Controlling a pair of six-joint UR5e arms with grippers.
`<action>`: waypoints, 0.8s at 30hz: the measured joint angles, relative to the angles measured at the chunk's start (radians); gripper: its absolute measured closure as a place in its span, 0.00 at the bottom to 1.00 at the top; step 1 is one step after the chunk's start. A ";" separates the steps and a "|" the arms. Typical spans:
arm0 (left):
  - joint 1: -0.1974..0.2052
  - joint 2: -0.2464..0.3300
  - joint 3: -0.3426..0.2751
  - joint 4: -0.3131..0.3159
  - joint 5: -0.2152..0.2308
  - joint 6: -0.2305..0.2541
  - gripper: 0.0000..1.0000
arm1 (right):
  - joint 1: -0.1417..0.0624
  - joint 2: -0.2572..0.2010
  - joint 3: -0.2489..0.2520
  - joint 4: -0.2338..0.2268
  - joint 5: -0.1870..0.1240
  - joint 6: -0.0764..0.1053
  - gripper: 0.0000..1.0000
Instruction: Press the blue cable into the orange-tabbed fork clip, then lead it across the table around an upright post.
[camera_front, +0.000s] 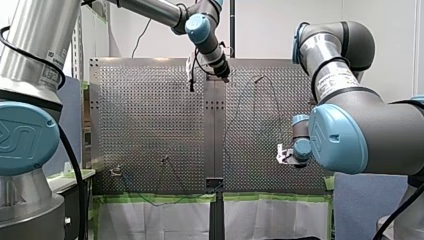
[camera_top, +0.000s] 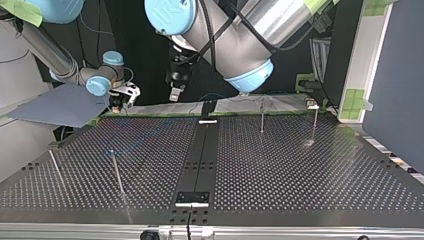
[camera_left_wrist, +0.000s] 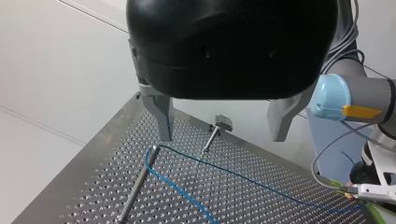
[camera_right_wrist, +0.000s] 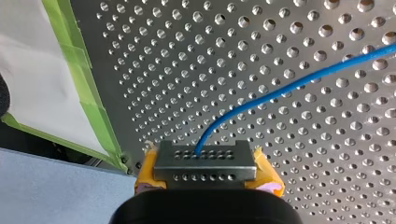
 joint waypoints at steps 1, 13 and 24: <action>0.000 0.000 -0.001 0.000 0.000 -0.002 0.00 | 0.000 0.000 0.000 0.000 0.000 0.001 1.00; -0.003 0.001 -0.004 -0.001 0.001 -0.009 0.00 | -0.004 0.006 0.001 -0.001 0.001 0.011 1.00; -0.013 0.000 -0.004 0.002 0.056 -0.020 0.00 | -0.007 0.008 0.001 -0.001 0.000 0.015 1.00</action>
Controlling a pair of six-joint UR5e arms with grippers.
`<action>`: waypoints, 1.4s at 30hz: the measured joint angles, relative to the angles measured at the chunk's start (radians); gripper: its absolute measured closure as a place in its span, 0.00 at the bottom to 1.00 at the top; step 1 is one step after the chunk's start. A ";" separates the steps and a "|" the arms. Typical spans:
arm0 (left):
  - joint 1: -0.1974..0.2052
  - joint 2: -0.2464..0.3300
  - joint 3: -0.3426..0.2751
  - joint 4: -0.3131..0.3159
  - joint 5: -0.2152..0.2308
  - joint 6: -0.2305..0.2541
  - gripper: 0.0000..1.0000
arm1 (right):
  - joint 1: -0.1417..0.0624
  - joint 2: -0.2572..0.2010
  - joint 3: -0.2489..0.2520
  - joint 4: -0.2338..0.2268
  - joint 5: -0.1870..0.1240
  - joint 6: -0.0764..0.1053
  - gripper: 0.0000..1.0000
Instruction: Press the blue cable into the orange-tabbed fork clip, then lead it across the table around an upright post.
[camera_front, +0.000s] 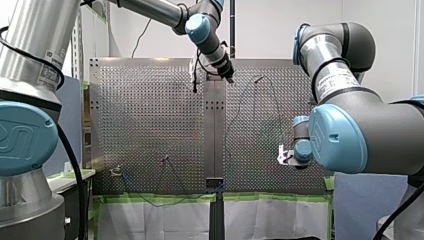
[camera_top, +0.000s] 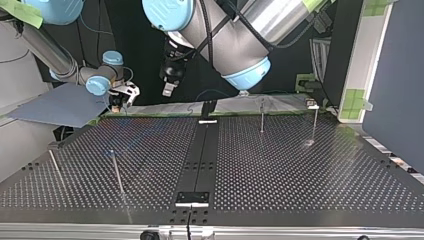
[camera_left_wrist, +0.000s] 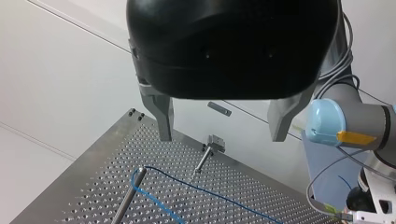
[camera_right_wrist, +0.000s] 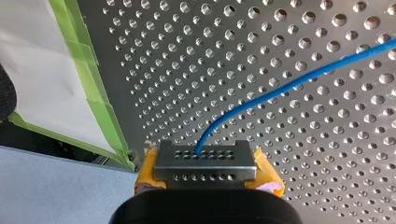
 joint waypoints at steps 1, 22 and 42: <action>0.000 0.000 0.000 0.000 0.002 -0.003 0.00 | 0.000 0.000 0.000 0.000 0.000 0.000 1.00; 0.008 -0.008 0.000 0.070 0.055 -0.056 0.00 | -0.005 0.005 0.000 0.000 0.001 -0.002 1.00; 0.015 -0.095 0.078 0.102 0.082 -0.102 0.00 | -0.006 0.005 0.000 0.000 0.002 -0.001 1.00</action>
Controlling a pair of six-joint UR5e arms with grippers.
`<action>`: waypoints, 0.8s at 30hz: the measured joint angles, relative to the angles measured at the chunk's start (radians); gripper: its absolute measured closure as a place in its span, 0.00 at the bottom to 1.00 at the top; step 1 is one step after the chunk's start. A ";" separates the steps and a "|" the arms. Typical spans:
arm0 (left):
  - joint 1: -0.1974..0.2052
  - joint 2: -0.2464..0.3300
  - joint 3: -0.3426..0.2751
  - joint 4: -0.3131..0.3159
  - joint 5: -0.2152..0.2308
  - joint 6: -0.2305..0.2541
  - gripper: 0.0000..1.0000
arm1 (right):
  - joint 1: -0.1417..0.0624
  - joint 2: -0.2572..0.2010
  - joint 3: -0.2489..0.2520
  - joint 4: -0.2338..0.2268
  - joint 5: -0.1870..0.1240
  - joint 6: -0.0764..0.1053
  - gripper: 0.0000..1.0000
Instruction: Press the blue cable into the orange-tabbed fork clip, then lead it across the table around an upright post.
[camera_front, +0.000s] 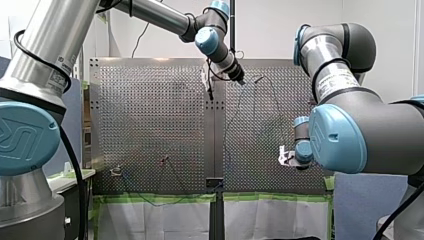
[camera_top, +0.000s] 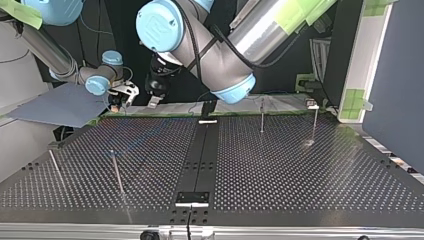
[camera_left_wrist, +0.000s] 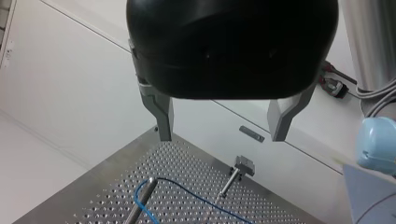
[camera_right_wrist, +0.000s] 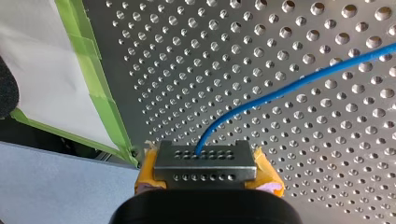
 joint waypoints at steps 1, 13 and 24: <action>-0.001 0.000 0.000 -0.001 -0.004 0.000 0.00 | 0.000 0.000 0.000 0.000 0.000 0.001 1.00; -0.004 0.000 0.000 -0.005 -0.013 -0.002 0.00 | -0.005 0.003 0.000 0.000 0.001 0.012 1.00; -0.004 0.000 -0.001 -0.011 -0.013 -0.002 0.00 | -0.005 0.007 0.000 0.000 0.001 0.015 1.00</action>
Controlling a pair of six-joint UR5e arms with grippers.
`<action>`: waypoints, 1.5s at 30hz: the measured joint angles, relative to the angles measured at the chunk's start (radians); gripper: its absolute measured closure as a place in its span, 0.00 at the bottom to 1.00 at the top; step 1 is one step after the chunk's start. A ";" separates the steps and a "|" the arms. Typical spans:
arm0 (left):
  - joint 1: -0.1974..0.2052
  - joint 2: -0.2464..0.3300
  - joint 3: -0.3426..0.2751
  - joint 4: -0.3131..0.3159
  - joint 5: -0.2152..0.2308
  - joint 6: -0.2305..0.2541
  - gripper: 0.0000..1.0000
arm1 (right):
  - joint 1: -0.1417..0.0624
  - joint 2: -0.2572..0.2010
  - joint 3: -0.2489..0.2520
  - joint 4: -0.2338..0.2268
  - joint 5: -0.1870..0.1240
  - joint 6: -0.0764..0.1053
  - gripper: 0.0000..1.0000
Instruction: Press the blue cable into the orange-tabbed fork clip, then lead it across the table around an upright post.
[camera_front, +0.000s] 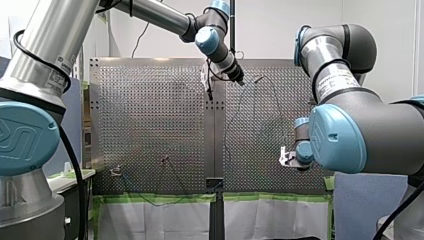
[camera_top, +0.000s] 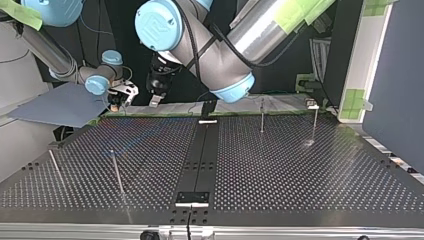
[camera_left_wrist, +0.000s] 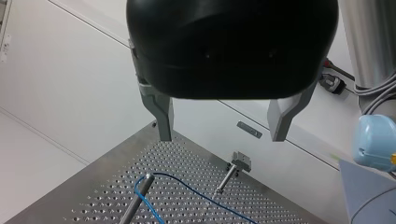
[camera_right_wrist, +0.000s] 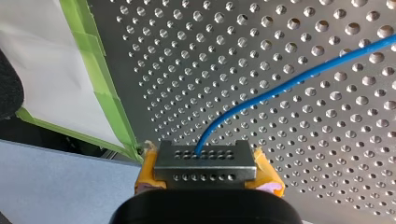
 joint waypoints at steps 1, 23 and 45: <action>0.000 0.000 0.000 -0.001 0.000 0.000 0.00 | 0.000 0.001 0.000 0.000 0.000 0.000 1.00; -0.004 0.000 -0.001 -0.002 0.001 0.000 0.00 | 0.000 0.020 0.000 -0.001 0.001 -0.007 1.00; 0.017 -0.101 0.084 0.127 0.022 -0.089 0.00 | 0.002 0.020 0.000 -0.002 -0.002 -0.011 1.00</action>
